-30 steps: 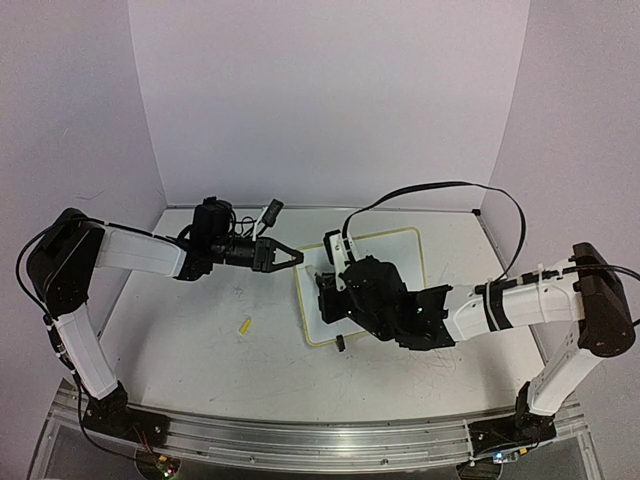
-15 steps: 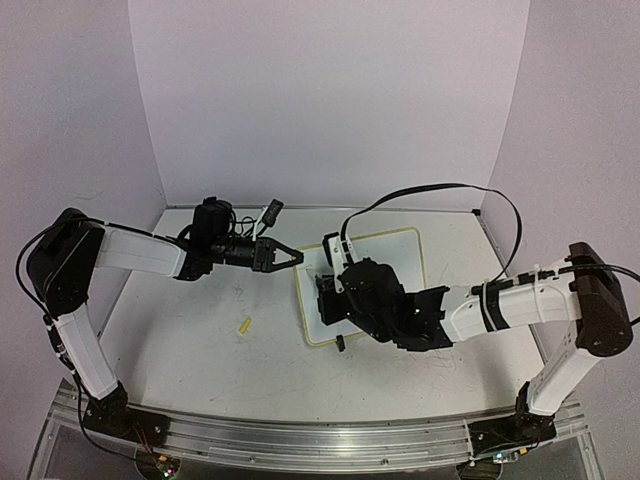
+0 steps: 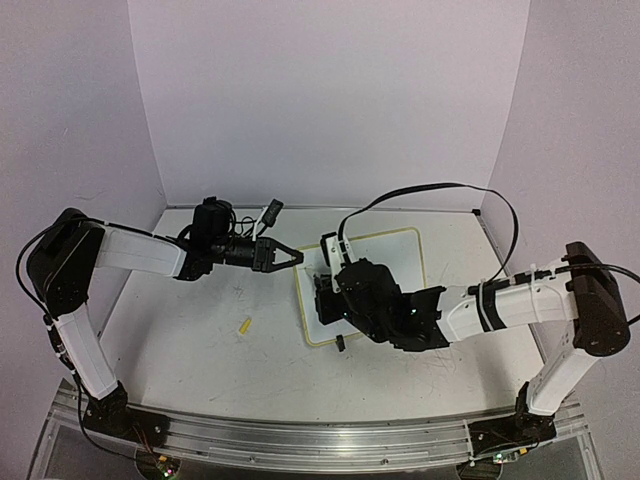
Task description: Write a sentence on the whiteboard
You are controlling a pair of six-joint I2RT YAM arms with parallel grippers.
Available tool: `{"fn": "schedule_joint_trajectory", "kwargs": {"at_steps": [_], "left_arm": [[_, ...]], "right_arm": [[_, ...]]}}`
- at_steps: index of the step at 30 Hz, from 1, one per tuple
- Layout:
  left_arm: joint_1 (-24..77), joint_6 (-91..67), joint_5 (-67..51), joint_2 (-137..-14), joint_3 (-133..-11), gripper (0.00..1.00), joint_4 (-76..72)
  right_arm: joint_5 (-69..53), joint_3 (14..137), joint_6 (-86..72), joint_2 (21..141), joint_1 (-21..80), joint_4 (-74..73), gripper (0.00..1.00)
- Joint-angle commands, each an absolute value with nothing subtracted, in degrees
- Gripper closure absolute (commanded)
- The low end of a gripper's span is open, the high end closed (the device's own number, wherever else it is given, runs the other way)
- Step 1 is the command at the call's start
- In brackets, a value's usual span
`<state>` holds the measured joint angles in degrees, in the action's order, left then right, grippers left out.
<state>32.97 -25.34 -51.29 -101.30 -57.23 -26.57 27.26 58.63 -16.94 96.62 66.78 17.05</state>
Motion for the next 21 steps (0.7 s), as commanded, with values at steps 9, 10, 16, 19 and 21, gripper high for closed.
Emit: {"fn": "schedule_joint_trajectory", "kwargs": {"at_steps": [9, 10, 16, 19, 21], "left_arm": [[33.05, -26.95, -54.1, -100.63, -56.63, 1.0, -26.51], [33.05, -26.96, -54.06, -100.63, -56.65, 1.0, -26.51], [33.06, -26.98, -54.13, -100.65, -56.68, 1.0, -26.54], [33.03, -26.98, -54.13, -100.72, -56.68, 1.0, -26.54], [33.05, -26.98, -54.12, -100.73, -56.68, 1.0, -26.54]], "right_arm": [[28.13, 58.89, -19.63, 96.12, 66.71, 15.12, 1.0], [28.0, 58.69, -19.82, 95.99, 66.71, 15.05, 1.0], [27.74, 57.53, -20.68, 95.14, 66.82, 14.49, 1.0], [27.65, 57.13, -21.01, 94.79, 66.99, 14.21, 1.0], [27.69, 56.92, -21.25, 94.67, 67.15, 14.0, 1.0]]}}
